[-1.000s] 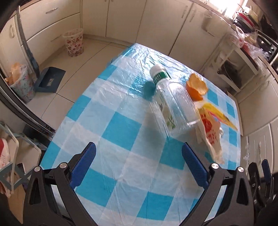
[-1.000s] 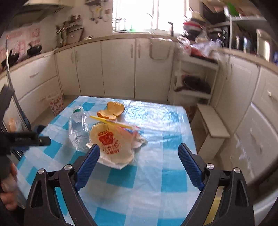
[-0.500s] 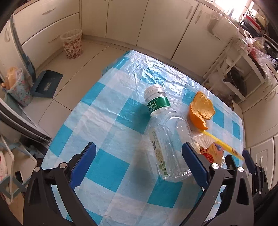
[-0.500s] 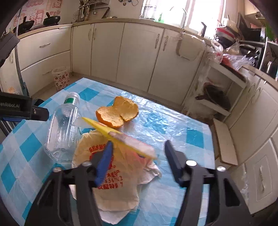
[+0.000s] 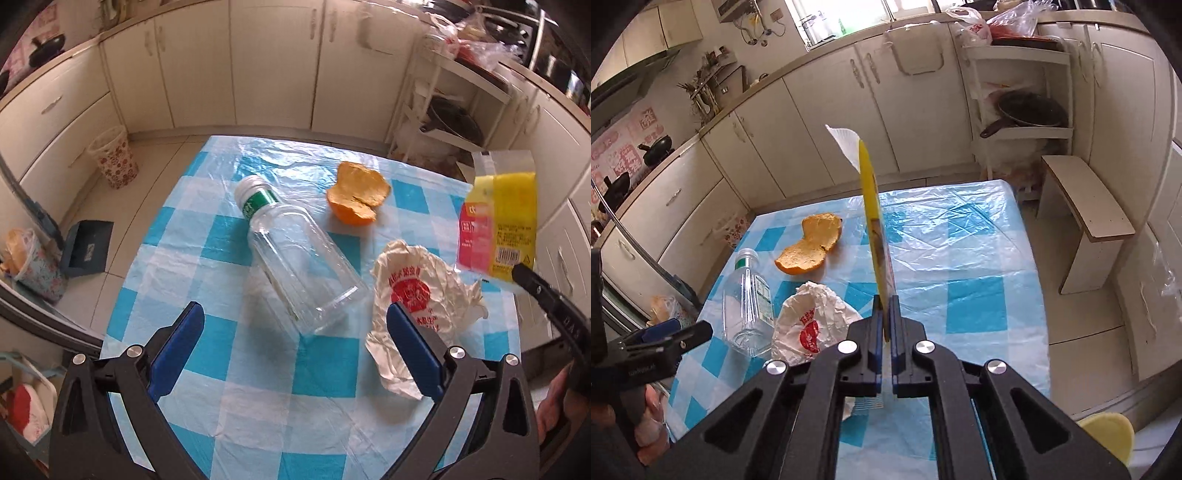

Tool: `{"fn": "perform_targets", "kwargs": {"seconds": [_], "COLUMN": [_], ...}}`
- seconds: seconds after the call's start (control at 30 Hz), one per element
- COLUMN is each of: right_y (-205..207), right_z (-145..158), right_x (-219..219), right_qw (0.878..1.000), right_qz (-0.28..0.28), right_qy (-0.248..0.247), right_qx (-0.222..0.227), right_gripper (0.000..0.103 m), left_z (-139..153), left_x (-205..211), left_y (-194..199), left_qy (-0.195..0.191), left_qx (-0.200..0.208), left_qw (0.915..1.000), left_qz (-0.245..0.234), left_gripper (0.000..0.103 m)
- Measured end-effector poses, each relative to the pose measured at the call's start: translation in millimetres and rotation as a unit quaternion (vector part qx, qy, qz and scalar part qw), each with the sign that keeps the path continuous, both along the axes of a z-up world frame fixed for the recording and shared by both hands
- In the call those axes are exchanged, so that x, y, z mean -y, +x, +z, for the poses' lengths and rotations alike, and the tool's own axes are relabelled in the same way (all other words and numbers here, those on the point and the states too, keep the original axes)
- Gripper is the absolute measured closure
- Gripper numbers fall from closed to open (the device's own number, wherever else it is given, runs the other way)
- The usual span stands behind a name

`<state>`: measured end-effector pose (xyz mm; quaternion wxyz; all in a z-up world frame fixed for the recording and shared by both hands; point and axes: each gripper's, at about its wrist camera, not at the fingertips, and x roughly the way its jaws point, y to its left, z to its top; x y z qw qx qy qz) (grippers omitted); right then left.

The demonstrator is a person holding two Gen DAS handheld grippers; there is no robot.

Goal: Collect trash
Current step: 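Reach the left tool toward the clear plastic bottle while the right tool holds the wrapper up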

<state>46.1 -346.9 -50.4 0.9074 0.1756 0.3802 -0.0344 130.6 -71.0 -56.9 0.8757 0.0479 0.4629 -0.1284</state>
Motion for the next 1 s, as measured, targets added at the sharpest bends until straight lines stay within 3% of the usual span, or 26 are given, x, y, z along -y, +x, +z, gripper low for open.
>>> {"fn": "perform_targets", "kwargs": {"seconds": [0.1,0.2,0.37,0.5,0.63,0.73,1.0], "right_y": [-11,-23,-40,-45,-43,-41,-36], "right_z": [9,14,16,14,14,11,9], "right_x": [3,7,18,24,20,15,8], "right_qw": [1.0,1.0,1.0,1.0,1.0,1.0,1.0], "right_qz": [0.003,0.003,-0.011,-0.018,-0.01,-0.002,0.014], "right_qy": [-0.006,-0.012,-0.011,0.004,0.004,0.004,-0.013], "right_qx": [0.006,0.009,0.012,0.014,0.017,0.014,0.006], "right_gripper": [0.099,0.099,0.099,0.099,0.099,0.099,0.099], "left_z": [-5,-8,-1,-17,-21,-25,-23], "left_x": [15,19,-7,-12,-5,11,10], "left_y": [-16,-20,3,36,47,55,76], "left_qy": [0.014,0.022,0.003,0.027,0.016,0.05,0.057], "left_qx": [-0.002,-0.004,0.0,-0.029,-0.043,-0.033,-0.024], "left_qw": [0.9993,0.999,0.9992,0.9952,0.9936,0.9927,0.9891], "left_qz": [-0.036,-0.037,0.041,0.09,0.103,0.105,0.134], "left_gripper": [0.008,0.008,0.008,0.008,0.008,0.008,0.007]}}
